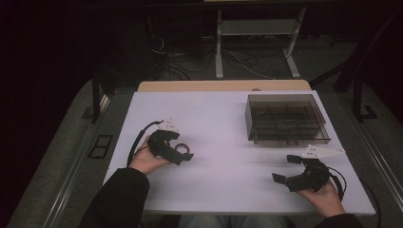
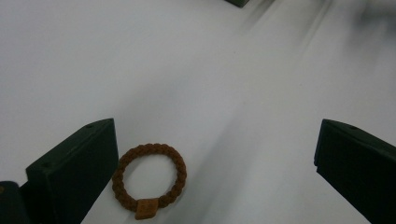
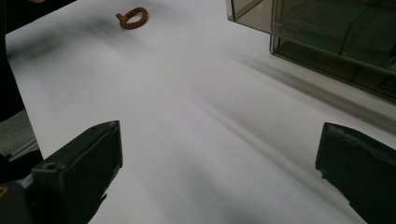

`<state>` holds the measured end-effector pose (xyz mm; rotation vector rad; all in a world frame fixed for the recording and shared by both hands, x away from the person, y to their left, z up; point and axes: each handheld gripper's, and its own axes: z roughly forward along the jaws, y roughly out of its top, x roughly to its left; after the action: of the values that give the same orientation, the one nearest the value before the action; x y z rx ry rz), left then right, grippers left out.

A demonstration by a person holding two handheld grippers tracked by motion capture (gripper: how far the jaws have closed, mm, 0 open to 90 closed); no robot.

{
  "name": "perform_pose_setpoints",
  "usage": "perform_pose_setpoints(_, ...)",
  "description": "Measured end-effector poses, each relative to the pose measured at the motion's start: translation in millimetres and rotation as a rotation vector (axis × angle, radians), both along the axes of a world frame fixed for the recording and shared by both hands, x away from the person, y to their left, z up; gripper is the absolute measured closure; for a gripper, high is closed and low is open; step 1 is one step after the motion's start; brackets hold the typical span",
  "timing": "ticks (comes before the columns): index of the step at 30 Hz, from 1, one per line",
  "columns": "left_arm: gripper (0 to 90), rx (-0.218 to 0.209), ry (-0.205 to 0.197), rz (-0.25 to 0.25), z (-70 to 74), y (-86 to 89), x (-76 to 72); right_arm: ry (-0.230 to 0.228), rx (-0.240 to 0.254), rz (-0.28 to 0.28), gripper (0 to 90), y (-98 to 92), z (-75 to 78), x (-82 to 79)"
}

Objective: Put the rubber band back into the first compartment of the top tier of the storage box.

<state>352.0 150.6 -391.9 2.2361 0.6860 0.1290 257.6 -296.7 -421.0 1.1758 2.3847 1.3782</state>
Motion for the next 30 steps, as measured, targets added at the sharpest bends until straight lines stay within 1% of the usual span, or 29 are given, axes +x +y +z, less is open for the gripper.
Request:
perform_pose_setpoints(7,0.0,0.038,0.019,-0.011,-6.8,-2.2,4.3,0.001,-0.001,0.001,0.4,0.3,-0.2,0.0)
perform_pose_setpoints(8,0.0,0.044,0.015,-0.019,-7.9,-2.4,5.7,0.001,0.000,0.001,0.4,0.3,-0.2,0.0)
perform_pose_setpoints(10,0.0,0.050,0.025,-0.023,-9.7,-3.5,6.2,0.001,-0.001,0.002,0.4,0.3,-0.2,0.0)
perform_pose_setpoints(13,0.0,0.081,0.030,-0.042,-12.9,-5.3,7.8,0.003,-0.001,0.005,0.4,0.6,-0.3,0.0)
perform_pose_setpoints(17,0.0,0.105,0.045,-0.047,-17.0,-8.2,8.4,0.002,-0.004,0.009,0.4,1.1,-0.7,0.2)
perform_pose_setpoints(18,0.0,0.117,0.046,-0.057,-17.7,-8.4,9.1,0.001,-0.004,0.009,0.4,1.2,-0.9,0.3)
perform_pose_setpoints(21,0.0,0.137,0.060,-0.061,-22.0,-11.2,10.0,0.007,-0.005,0.013,0.4,1.6,-1.3,0.4)
perform_pose_setpoints(23,0.0,0.159,0.063,-0.073,-24.4,-12.3,10.6,0.010,-0.007,0.013,0.4,1.8,-1.5,0.4)
perform_pose_setpoints(30,0.0,0.199,0.073,-0.094,-29.5,-16.0,11.0,0.013,-0.009,0.019,0.4,3.1,-2.3,0.4)
